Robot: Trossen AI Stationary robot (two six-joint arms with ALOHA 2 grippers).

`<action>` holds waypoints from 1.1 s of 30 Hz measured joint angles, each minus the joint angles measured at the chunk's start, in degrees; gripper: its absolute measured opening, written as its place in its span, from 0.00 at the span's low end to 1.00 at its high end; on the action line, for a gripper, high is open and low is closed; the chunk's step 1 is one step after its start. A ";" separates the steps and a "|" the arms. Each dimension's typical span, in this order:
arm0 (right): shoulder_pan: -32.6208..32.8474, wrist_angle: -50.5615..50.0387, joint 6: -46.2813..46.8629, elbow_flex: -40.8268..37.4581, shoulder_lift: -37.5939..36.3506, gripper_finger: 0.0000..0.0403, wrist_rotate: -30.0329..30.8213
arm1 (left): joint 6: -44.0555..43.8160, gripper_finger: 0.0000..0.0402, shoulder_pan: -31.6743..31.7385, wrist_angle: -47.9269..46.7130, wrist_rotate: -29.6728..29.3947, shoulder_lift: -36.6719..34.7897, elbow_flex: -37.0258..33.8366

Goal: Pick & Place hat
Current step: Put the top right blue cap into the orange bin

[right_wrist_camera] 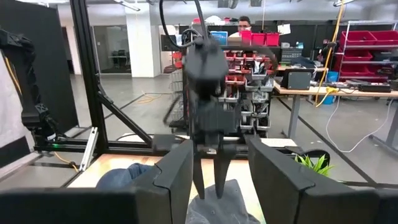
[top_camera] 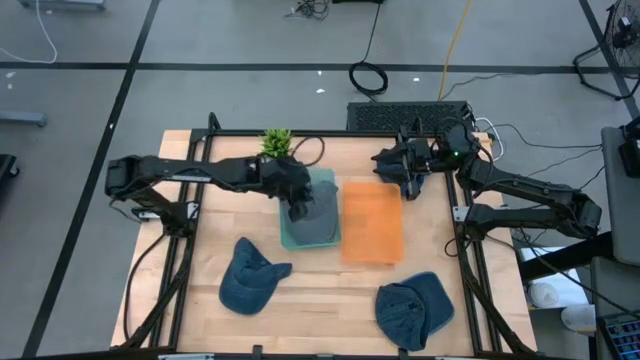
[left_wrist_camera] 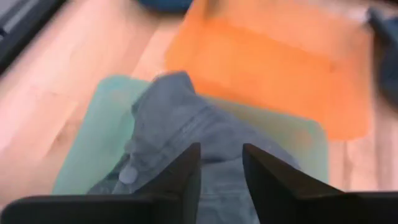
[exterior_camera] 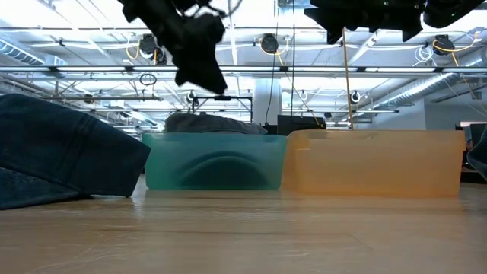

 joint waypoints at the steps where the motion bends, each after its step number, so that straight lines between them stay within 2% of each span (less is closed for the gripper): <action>1: 0.00 0.00 0.21 0.00 0.00 0.35 0.02 | -0.17 0.34 -0.03 0.18 -0.05 -0.94 0.00; 11: 1.60 -1.06 2.54 0.02 0.01 0.37 -0.02 | 2.98 0.38 -1.00 -5.44 0.59 -12.28 0.11; 17: 4.80 -4.63 0.57 0.04 0.02 0.51 0.37 | 3.78 0.41 -2.33 -9.89 0.63 -17.58 0.02; 21: 6.70 -7.29 1.20 0.07 0.00 0.61 0.37 | 3.35 0.47 -3.29 -14.25 0.67 -20.23 0.00; 24: 8.69 -8.09 1.15 0.07 -0.07 0.65 0.39 | 3.13 0.54 -4.09 -16.33 0.70 -21.83 0.05; 33: 15.70 -3.19 1.07 0.09 -0.11 0.64 0.44 | 6.84 0.74 -6.85 -18.58 1.23 -25.26 -0.02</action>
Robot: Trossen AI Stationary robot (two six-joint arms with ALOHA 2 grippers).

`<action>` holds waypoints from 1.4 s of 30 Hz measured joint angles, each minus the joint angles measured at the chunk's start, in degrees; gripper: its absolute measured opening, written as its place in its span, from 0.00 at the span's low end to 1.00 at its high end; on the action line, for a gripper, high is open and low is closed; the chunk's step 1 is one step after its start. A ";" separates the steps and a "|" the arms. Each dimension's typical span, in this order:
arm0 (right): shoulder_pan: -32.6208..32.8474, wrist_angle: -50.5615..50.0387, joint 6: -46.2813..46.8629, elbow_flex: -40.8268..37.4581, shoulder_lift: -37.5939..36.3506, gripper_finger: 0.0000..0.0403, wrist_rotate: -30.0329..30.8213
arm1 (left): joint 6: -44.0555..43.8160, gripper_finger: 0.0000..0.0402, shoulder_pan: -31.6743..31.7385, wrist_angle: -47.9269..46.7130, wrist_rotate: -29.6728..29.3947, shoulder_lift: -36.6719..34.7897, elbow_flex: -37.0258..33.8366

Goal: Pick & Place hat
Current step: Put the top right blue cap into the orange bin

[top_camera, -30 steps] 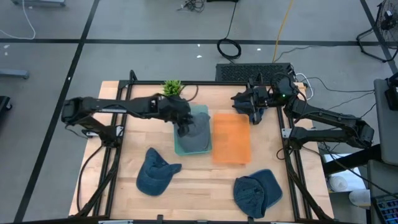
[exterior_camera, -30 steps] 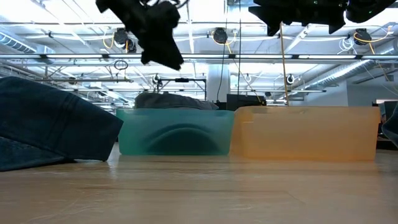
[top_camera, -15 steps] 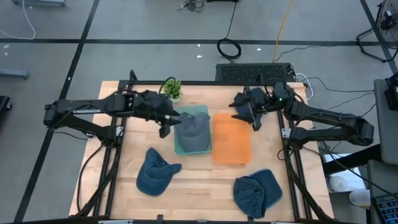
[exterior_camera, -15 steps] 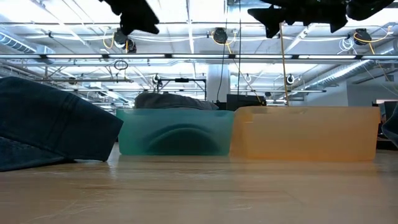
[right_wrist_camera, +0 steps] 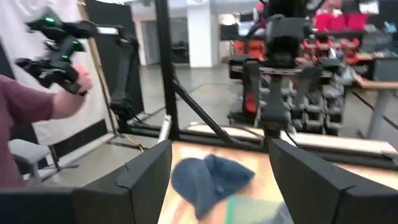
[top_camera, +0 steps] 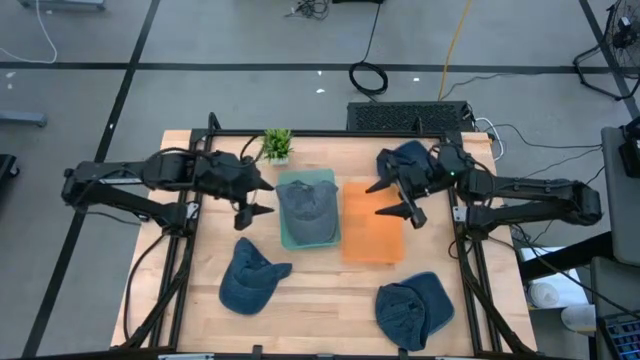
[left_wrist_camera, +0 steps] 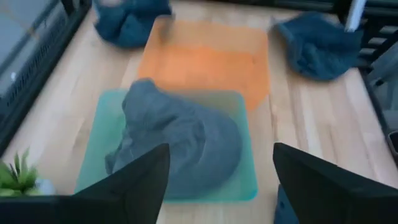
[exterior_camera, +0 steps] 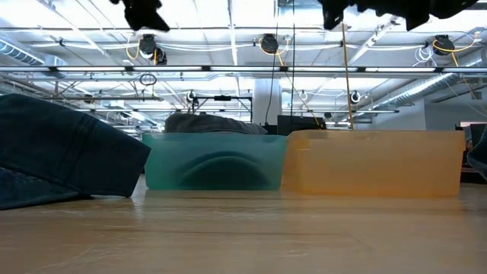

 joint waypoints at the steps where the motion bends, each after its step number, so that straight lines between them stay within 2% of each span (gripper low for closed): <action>1: 0.51 0.81 0.09 0.00 0.00 0.63 -0.02 | 0.36 0.75 -0.48 1.13 -0.14 -0.63 0.03; 3: 1.43 2.53 1.37 0.00 0.00 0.63 -0.22 | 1.21 0.76 -1.40 1.43 -1.69 -1.80 0.04; 8: 2.40 4.04 3.93 0.00 0.00 0.61 -0.11 | 2.60 0.74 -4.38 4.56 -9.71 -4.93 -0.87; 10: 2.92 4.23 3.88 0.00 0.00 0.61 1.18 | 2.86 0.73 -5.36 6.61 -10.24 -6.63 -2.27; 17: 7.00 1.59 -6.57 0.03 0.00 0.56 18.39 | 0.90 0.69 -7.39 12.63 -11.35 -13.50 -11.24; 19: 8.23 -2.69 -10.56 0.96 -0.16 0.54 22.48 | -0.34 0.69 -7.41 13.37 -11.92 -15.49 -13.80; 24: 13.22 -16.69 -22.39 5.12 -0.55 0.50 40.18 | -2.62 0.70 -7.41 13.62 -12.10 -19.24 -16.97; 29: 19.75 -17.00 -33.53 5.59 -0.66 0.53 56.14 | -4.03 0.72 -7.38 13.71 -9.96 -19.95 -17.25; 33: 23.78 -15.71 -36.99 5.60 -0.72 0.62 68.13 | -4.00 0.74 -7.38 13.47 -9.63 -19.85 -17.25; 38: 28.76 -16.85 -41.11 5.60 -0.74 0.78 88.40 | -3.42 0.74 -7.36 13.57 -10.25 -19.83 -17.25; 42: 31.78 -18.38 -46.64 5.60 -0.74 0.88 100.86 | -3.43 0.72 -7.36 13.57 -10.56 -19.80 -17.25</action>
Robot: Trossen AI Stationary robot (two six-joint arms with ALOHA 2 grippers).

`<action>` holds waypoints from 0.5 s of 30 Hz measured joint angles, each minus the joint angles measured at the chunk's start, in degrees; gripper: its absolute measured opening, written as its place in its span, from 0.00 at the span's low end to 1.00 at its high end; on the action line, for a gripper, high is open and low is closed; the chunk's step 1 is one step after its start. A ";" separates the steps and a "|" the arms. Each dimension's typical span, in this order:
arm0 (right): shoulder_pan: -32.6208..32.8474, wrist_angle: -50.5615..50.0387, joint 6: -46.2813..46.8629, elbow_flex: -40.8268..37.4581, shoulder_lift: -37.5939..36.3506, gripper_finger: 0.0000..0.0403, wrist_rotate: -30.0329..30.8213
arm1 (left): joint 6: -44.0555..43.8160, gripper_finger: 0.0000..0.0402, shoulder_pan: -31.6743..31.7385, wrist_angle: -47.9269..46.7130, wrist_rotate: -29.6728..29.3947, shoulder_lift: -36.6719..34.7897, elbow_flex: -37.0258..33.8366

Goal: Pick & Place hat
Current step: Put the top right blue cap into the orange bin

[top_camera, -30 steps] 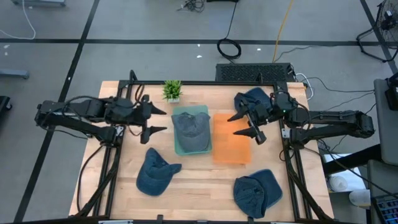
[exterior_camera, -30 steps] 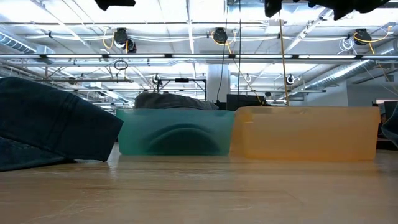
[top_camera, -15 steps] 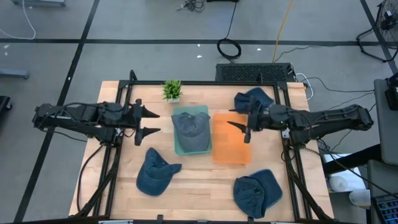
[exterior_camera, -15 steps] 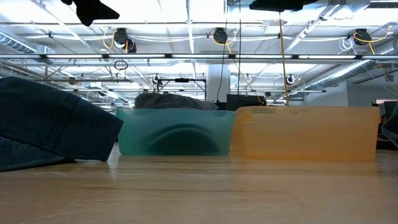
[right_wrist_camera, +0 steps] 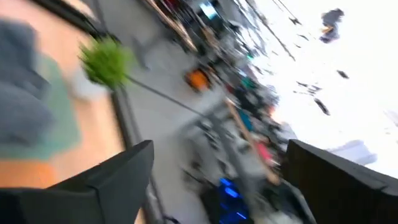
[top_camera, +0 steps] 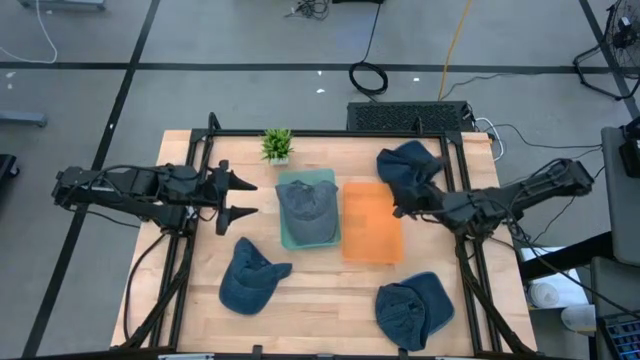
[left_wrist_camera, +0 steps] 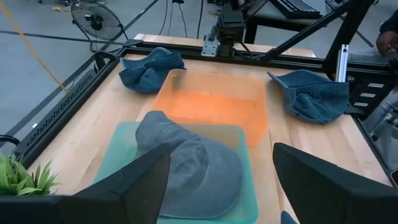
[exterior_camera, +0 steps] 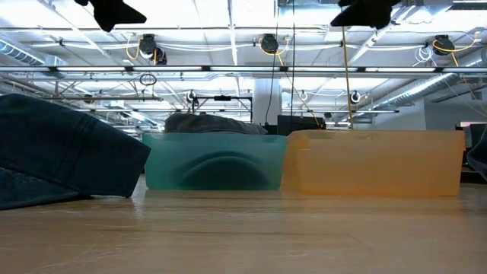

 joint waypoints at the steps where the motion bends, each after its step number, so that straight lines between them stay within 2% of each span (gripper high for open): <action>1: 0.54 -0.01 -1.39 0.00 0.00 0.90 2.66 | -0.04 0.71 0.00 0.01 -0.01 0.00 0.00; 8: 2.24 2.32 -11.68 0.00 0.02 0.92 19.28 | -0.35 0.68 0.00 0.03 -0.01 0.00 0.00; 12: 1.31 3.20 -12.54 0.00 -0.18 0.92 20.44 | -0.41 0.69 0.00 0.05 -0.01 0.00 0.00; 15: -2.00 3.16 -12.57 0.00 -0.22 0.92 20.42 | -0.41 0.70 0.00 0.10 -0.03 0.00 0.00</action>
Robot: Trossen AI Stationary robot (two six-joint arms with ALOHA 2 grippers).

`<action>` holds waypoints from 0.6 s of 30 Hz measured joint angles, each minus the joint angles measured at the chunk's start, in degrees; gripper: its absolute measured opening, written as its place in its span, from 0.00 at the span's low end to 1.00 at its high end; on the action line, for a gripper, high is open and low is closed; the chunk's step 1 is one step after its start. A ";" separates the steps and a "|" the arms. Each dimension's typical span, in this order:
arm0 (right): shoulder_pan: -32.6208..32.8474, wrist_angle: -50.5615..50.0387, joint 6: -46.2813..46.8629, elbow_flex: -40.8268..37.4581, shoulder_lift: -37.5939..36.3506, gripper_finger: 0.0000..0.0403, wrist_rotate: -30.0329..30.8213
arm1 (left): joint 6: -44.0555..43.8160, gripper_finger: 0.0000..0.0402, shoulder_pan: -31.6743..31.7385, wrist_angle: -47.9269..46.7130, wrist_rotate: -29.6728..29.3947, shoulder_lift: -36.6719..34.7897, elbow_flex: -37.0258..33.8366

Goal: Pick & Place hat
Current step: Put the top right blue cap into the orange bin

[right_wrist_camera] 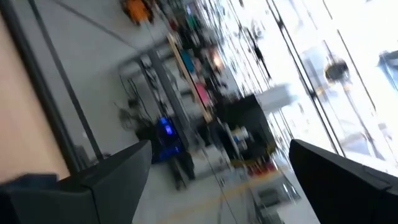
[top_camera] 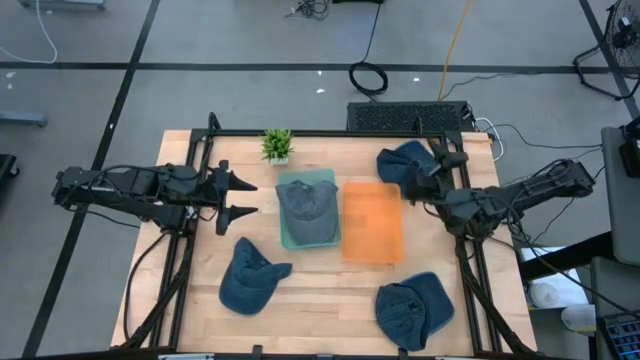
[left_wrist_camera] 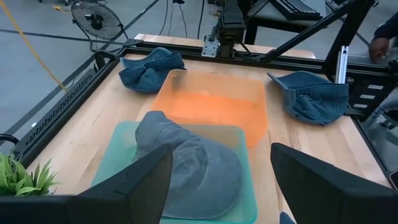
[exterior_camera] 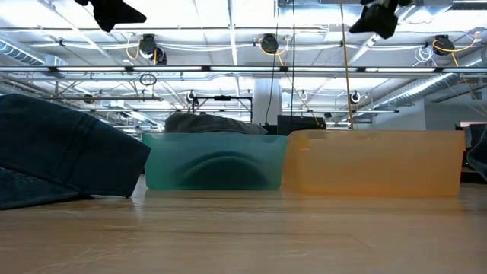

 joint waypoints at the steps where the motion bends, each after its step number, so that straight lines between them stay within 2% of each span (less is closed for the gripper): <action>1: -1.69 -0.06 -0.06 0.00 0.00 0.92 -0.01 | 0.00 0.70 0.00 0.01 0.00 0.00 0.00; 6: -11.93 -0.32 -1.60 0.00 0.00 0.92 -1.78 | 0.01 0.68 0.00 0.02 0.00 0.00 0.00; 11: -21.41 -3.23 -5.00 0.00 0.00 0.92 -7.23 | 0.01 0.66 0.00 0.00 0.00 0.00 0.00; 18: -28.87 -11.27 -8.17 0.00 0.03 0.92 -12.23 | -0.25 0.67 0.00 -0.02 0.00 0.00 0.00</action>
